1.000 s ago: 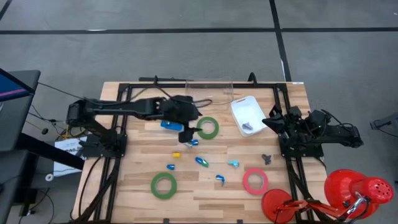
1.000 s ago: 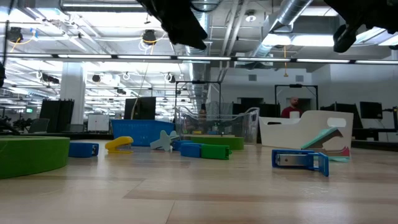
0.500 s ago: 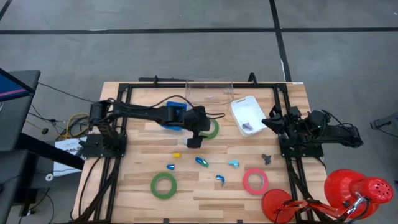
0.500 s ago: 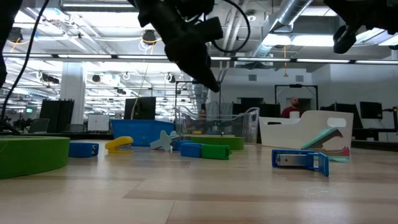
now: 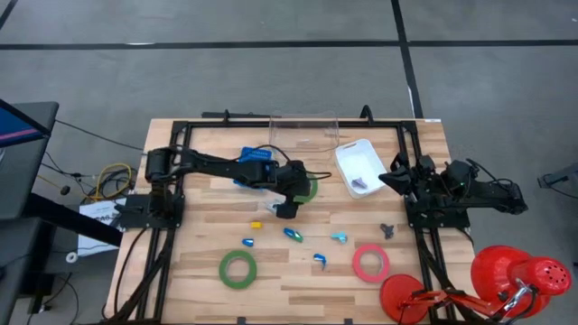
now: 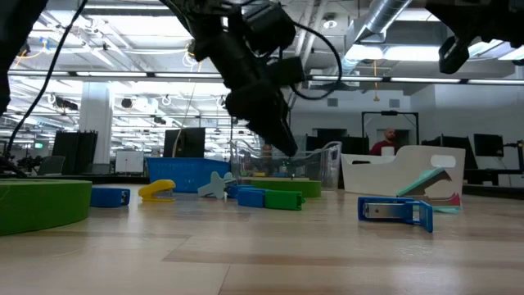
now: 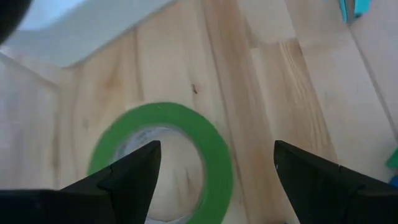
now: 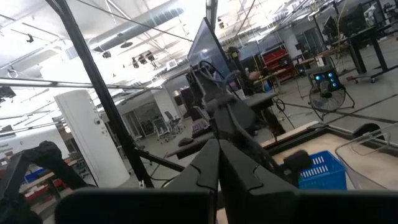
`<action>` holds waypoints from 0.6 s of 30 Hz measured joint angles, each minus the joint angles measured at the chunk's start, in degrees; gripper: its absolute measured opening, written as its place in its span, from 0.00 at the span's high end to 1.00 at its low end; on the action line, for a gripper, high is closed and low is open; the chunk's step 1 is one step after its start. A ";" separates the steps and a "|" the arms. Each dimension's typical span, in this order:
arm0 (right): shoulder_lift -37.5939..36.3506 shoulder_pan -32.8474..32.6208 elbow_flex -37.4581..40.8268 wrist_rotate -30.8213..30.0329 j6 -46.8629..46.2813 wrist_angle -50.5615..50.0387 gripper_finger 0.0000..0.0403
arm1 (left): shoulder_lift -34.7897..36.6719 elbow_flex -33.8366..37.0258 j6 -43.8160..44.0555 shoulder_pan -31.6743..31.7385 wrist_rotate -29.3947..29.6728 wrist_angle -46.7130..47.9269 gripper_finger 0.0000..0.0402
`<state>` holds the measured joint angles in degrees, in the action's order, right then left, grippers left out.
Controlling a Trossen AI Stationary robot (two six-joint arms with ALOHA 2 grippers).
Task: Pick and place Stapler, Stapler remover, tape
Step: Put the top green tape into the transparent bin
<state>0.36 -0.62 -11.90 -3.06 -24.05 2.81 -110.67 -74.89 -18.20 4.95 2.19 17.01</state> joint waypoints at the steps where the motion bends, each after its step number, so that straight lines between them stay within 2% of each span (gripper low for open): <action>1: 0.00 0.00 0.00 0.01 0.00 0.00 1.00 | -0.62 0.00 0.00 0.00 -0.26 0.01 0.25; 13: 0.00 0.00 0.00 0.01 -0.01 -0.79 1.00 | -4.83 0.17 0.52 0.69 -0.27 -0.06 0.25; 18: 0.00 0.00 0.00 0.01 -0.01 -1.15 1.00 | -5.17 0.22 0.61 1.91 -0.75 0.63 0.32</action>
<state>0.36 -0.62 -11.90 -3.05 -24.05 1.66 -115.84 -74.67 -17.58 6.86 1.43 17.64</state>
